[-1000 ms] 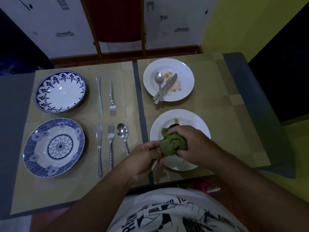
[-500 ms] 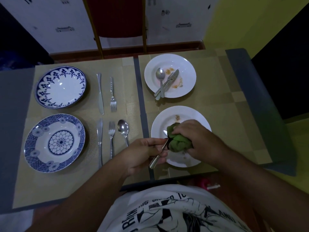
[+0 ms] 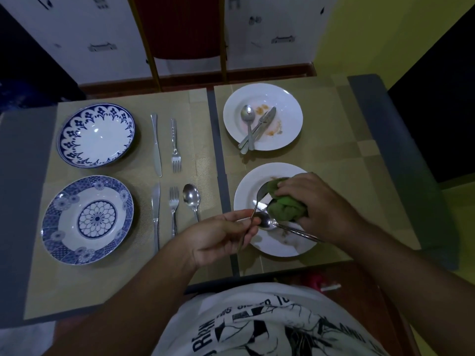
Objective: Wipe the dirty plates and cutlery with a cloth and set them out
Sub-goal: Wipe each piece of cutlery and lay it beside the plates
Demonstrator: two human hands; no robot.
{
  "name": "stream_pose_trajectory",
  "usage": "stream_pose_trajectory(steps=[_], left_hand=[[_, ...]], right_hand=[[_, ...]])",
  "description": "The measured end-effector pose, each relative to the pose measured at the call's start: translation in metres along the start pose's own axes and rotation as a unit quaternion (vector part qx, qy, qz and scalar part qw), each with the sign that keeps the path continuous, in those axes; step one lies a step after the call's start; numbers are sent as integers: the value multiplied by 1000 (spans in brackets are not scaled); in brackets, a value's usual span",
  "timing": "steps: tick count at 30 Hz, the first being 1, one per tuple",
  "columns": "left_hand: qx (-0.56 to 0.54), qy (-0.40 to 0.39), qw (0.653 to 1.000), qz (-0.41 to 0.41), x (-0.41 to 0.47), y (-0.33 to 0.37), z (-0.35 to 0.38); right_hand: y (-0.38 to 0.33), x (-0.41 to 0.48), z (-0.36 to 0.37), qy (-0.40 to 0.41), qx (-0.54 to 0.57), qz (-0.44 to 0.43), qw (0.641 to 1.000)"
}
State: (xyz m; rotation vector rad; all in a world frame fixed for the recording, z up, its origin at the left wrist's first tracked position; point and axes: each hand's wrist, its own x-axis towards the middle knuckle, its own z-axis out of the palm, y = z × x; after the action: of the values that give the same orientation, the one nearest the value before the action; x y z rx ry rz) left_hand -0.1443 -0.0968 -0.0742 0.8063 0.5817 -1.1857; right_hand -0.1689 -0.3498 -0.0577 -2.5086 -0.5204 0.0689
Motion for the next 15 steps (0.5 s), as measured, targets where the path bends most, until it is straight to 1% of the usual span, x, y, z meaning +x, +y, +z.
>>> stream_pose_trajectory(steps=[2, 5, 8, 9, 10, 12, 15], left_hand=[[39, 29, 999, 13, 1, -1, -2], [103, 74, 991, 34, 1, -5, 2], [136, 99, 984, 60, 2, -9, 8], [143, 98, 983, 67, 1, -10, 10], [152, 97, 981, 71, 0, -11, 11], [177, 94, 977, 74, -2, -14, 9], [190, 87, 975, 78, -5, -20, 6]], right_hand=[[-2, -2, -2, 22, 4, 7, 1000], [-11, -2, -3, 30, 4, -22, 999], [-21, -1, 3, -21, -6, -91, 996], [-22, 0, 6, -44, -9, -98, 994], [-22, 1, 8, -62, -7, -90, 994], [-17, 4, 7, -75, 14, -34, 997], [-5, 7, 1, -46, 20, 35, 998]])
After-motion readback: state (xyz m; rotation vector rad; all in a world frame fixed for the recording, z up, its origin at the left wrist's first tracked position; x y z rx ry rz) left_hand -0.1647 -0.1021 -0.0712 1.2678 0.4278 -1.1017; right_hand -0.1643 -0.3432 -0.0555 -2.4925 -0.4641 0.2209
